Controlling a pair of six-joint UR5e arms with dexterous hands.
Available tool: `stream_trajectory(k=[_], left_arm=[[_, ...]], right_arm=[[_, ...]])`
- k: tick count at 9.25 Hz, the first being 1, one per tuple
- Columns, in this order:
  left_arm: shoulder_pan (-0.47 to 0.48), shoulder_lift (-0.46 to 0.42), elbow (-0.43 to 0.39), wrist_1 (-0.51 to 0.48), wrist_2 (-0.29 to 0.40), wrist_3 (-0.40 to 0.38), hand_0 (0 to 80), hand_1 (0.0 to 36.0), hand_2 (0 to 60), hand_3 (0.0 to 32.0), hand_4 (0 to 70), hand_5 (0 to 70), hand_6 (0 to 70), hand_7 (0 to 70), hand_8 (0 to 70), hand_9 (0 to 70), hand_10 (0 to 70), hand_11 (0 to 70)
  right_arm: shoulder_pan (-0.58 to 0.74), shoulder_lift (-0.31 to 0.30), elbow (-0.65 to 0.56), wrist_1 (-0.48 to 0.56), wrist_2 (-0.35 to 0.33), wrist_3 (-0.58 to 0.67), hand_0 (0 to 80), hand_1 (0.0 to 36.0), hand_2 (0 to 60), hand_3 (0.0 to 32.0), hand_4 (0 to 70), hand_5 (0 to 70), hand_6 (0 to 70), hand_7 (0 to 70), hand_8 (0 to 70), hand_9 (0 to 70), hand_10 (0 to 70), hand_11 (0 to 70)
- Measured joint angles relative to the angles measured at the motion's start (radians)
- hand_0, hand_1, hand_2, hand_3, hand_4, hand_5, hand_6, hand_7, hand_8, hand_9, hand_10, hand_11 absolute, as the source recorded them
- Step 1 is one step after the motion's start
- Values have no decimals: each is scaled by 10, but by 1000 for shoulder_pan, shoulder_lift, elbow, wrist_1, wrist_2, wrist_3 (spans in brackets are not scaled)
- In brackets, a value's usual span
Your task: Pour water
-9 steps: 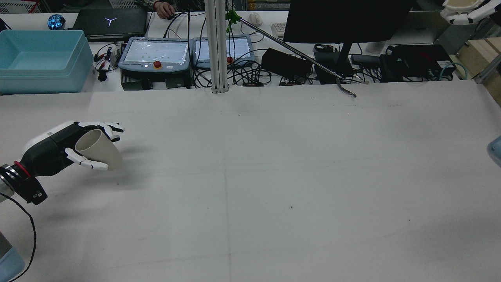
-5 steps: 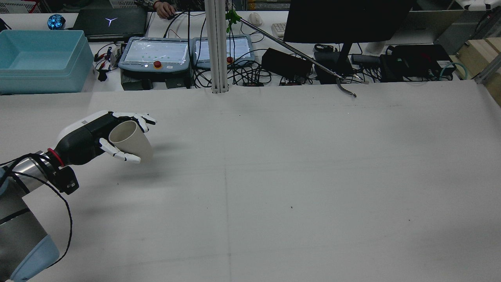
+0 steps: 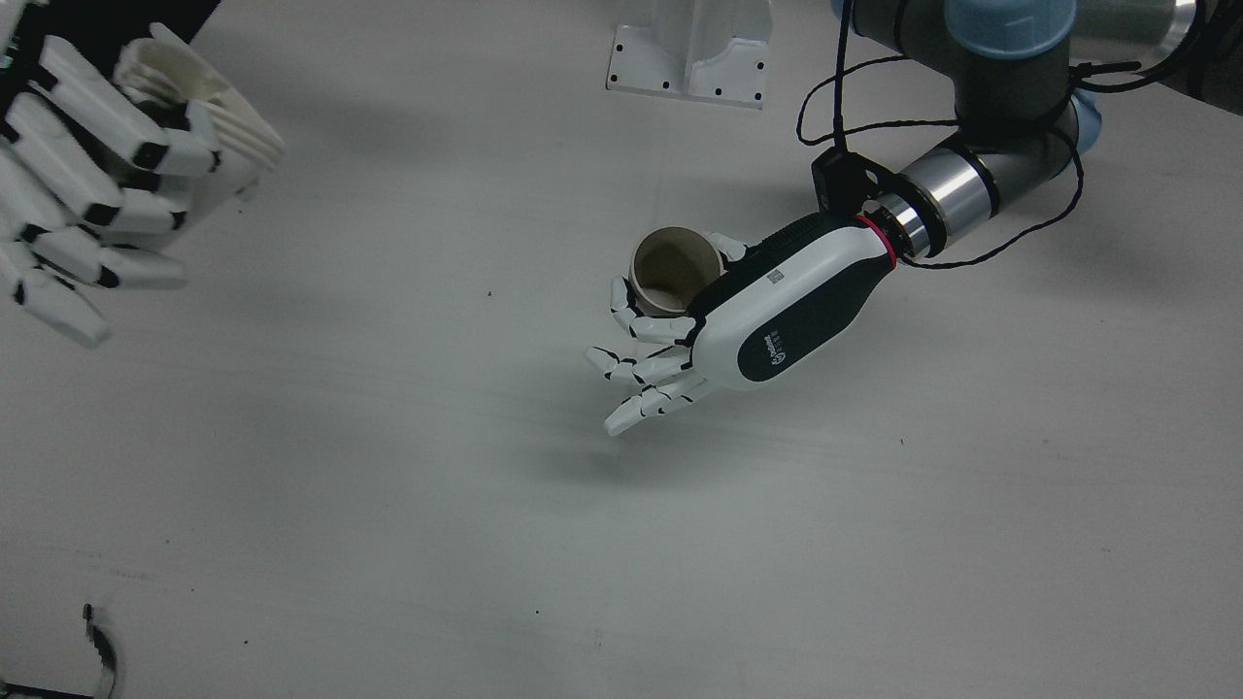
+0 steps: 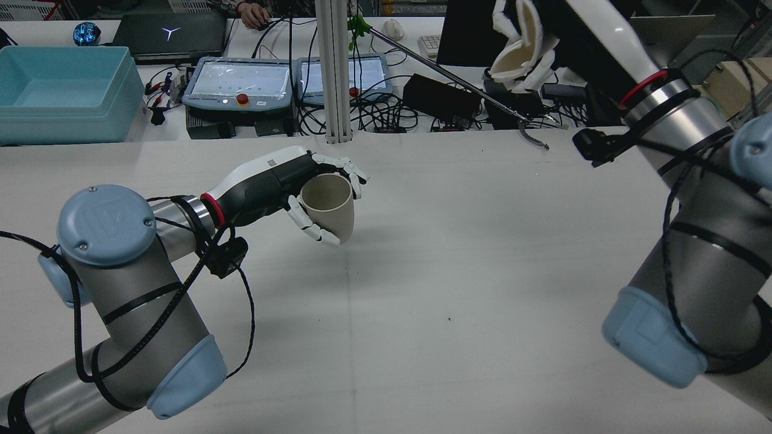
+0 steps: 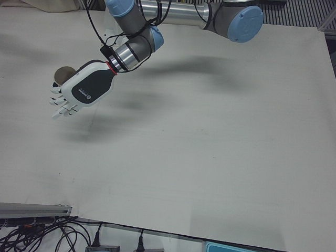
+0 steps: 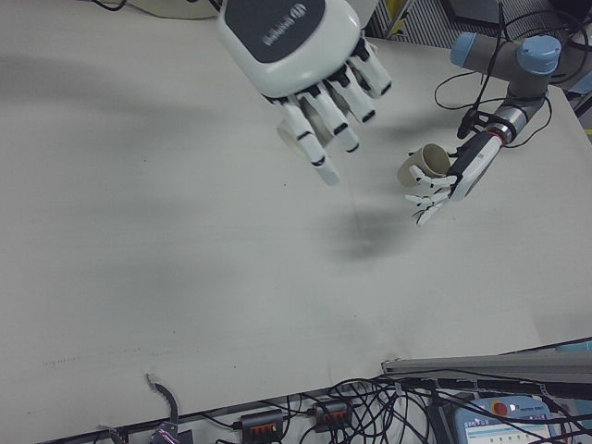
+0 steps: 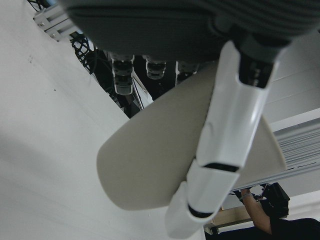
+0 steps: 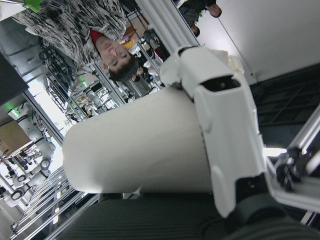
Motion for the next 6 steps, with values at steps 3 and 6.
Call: stream_trajectory(k=[3,6], left_arm=[[29,-69,32,22,-2,3,800,360,600,0,700,700,195,310,53,53,82,151],[11,-51,9,9,-2,-30,800,360,600,0,700,700,166,274,47,48,84,148]], right_arm=[[-231,112,-48,2,177,-268,800,360,600,0,385,700,408,622,261,380,153,270],[-202,48,2,10,211,-200,800,360,600,0,296,700,403,581,267,384,204,338]])
